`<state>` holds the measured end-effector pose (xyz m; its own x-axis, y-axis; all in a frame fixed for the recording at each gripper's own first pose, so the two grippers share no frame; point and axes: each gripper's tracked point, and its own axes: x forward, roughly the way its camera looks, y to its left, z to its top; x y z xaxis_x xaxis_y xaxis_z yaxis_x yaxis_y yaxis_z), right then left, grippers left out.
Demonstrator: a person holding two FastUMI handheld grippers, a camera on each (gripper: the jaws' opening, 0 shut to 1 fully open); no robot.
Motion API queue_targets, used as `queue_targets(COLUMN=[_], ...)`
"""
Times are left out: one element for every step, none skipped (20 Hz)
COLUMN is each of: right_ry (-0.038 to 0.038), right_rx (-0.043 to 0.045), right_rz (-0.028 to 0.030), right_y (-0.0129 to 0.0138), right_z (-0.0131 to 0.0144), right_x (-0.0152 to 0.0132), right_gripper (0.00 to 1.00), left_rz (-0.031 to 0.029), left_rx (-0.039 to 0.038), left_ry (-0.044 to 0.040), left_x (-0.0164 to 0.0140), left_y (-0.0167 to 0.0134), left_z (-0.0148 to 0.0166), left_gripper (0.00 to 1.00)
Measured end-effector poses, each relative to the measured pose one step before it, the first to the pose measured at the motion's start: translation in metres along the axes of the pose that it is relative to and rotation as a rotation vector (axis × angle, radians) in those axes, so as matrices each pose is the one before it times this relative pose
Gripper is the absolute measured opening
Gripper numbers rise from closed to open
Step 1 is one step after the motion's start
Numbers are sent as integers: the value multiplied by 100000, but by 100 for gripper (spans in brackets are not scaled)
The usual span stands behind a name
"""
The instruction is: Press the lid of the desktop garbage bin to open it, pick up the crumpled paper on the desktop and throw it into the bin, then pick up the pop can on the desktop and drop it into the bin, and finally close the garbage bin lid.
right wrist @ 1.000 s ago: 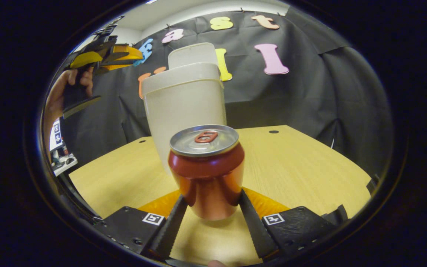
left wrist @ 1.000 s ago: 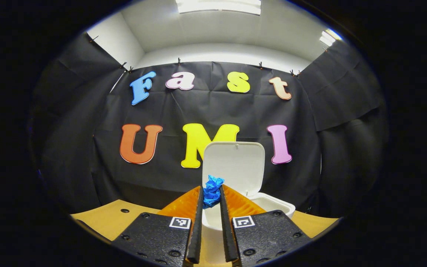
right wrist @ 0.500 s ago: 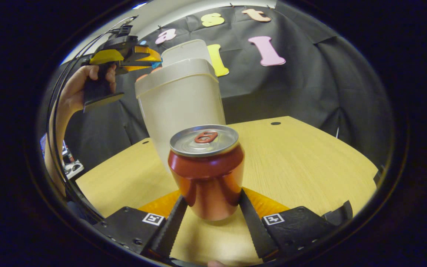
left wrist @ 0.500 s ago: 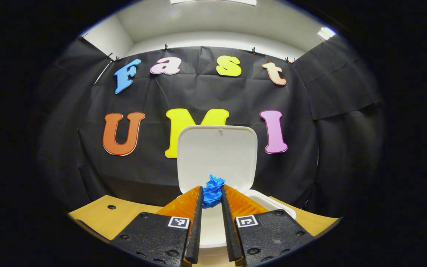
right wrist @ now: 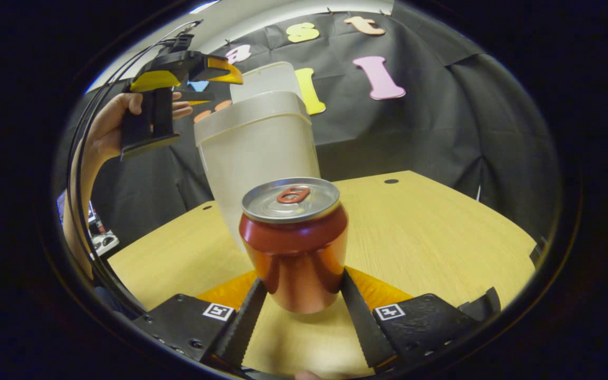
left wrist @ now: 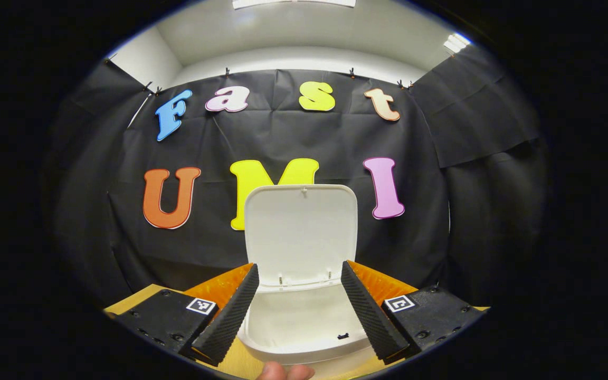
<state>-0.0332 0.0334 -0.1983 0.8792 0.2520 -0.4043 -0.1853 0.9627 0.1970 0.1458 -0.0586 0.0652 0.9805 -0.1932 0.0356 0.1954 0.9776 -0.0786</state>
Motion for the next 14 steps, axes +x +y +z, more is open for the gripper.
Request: queue_targets(right_ry=[-231,-212,-209,-384,-415,-719,-639,-906,-952,-977,-771,-783,-775,-907], right_rx=[-7,-263,-405,-432,-342,-494,-588,-528,-519,-908,-989,-989,-1195,-1653], right_rz=[-660,-656,-717,-746,-387,-424,-559,-211,-259,-203,-438,-40,469,393], right_y=[-102,-157,-171,-80,-73,47,-110,1,-33,3,34,80,200,247], right_z=[108,50,113,155,170,381,396,427,514,575,670,749,886,940], right_x=[-115,-108,-109,-151,-158,-221,-246,-311,-223,-248,-143,-198,-214,-111], right_gripper=[81,81,81,81,81,81,81,82,82,81,81,81,81,81], left_rz=[-257,-192,341,324,257,152,276,420,497,662,596,694,471,650], left_rx=[-687,-180,-21,-47,-326,-128,115,186,145,-119,-24,24,248,389], left_ry=[5,97,197,202,152,344,218,130,-155,-325,66,186,114,251], left_x=[-165,-335,-311,-293,-423,-376,-464,-561,-623,-508,-528,-682,-739,-735], left_y=[4,123,207,251,280,264,261,392,482,520,488,471,486,455], left_z=[-7,5,-30,-88,-164,-227,-130,-93,-100,-2,-148,-253,-239,-283], left_gripper=[99,99,99,100,100,100,100,100,100,100,100,100,100,100])
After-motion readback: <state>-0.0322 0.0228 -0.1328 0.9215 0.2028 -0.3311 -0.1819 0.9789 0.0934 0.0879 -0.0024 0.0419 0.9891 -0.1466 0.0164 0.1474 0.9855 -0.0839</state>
